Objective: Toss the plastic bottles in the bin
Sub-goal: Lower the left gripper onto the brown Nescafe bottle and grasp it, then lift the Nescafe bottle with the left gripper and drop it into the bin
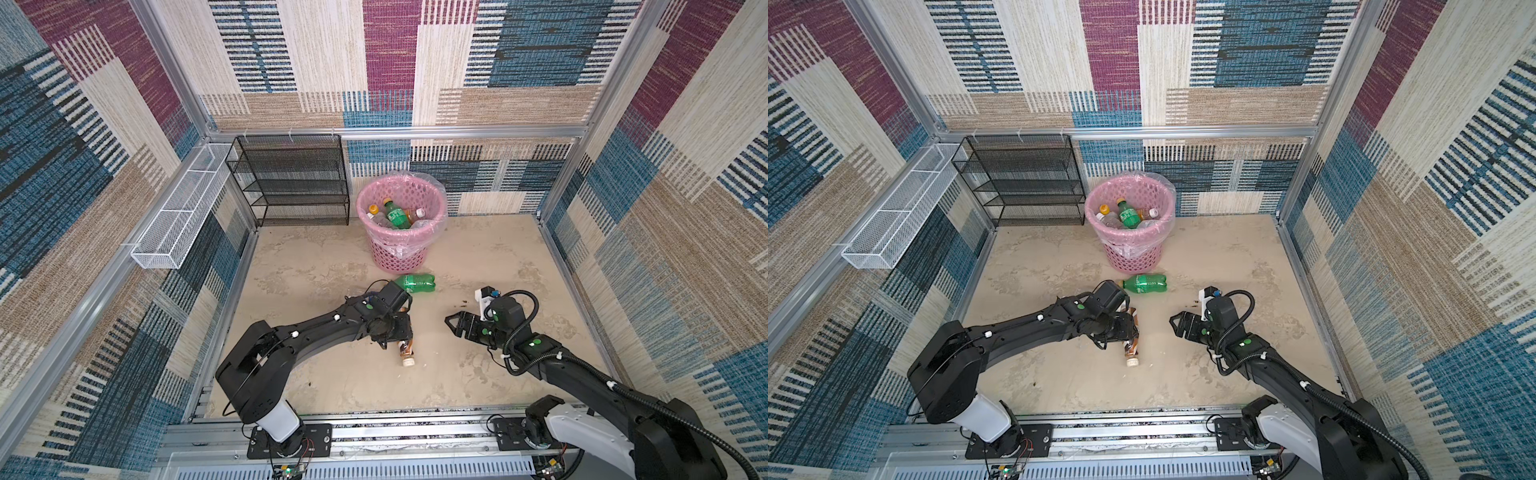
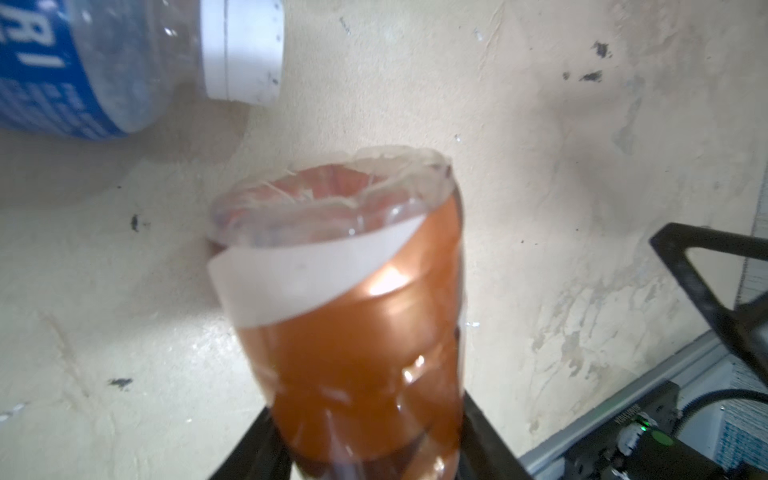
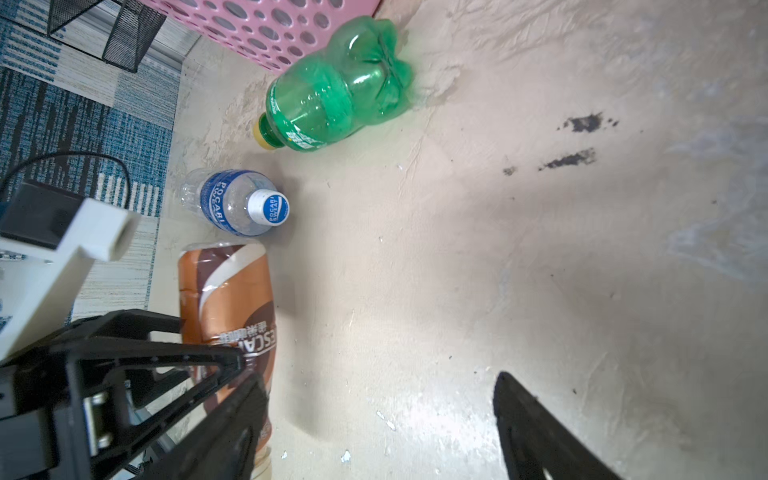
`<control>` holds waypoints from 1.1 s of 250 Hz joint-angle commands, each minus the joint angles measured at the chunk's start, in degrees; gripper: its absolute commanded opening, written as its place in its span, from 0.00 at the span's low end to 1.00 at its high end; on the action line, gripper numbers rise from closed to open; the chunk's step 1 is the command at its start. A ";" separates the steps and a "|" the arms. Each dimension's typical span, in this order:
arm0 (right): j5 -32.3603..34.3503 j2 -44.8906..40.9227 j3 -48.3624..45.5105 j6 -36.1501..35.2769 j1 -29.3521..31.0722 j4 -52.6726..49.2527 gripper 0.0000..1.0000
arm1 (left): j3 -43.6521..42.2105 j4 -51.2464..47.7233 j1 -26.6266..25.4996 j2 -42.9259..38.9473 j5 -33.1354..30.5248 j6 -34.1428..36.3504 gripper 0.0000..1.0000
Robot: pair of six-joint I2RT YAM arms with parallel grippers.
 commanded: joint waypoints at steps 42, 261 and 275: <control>-0.57 0.20 0.73 -0.53 -0.08 2.62 0.86 | 8.10 -5.68 2.39 -3.45 -1.22 4.69 0.52; 2.35 -1.70 6.06 0.07 -0.21 -4.61 0.91 | 41.97 9.30 19.30 -16.76 3.31 15.13 0.99; 1.66 -0.17 6.48 0.45 -0.19 -3.44 0.90 | 37.24 9.79 19.30 -19.88 2.35 15.02 0.98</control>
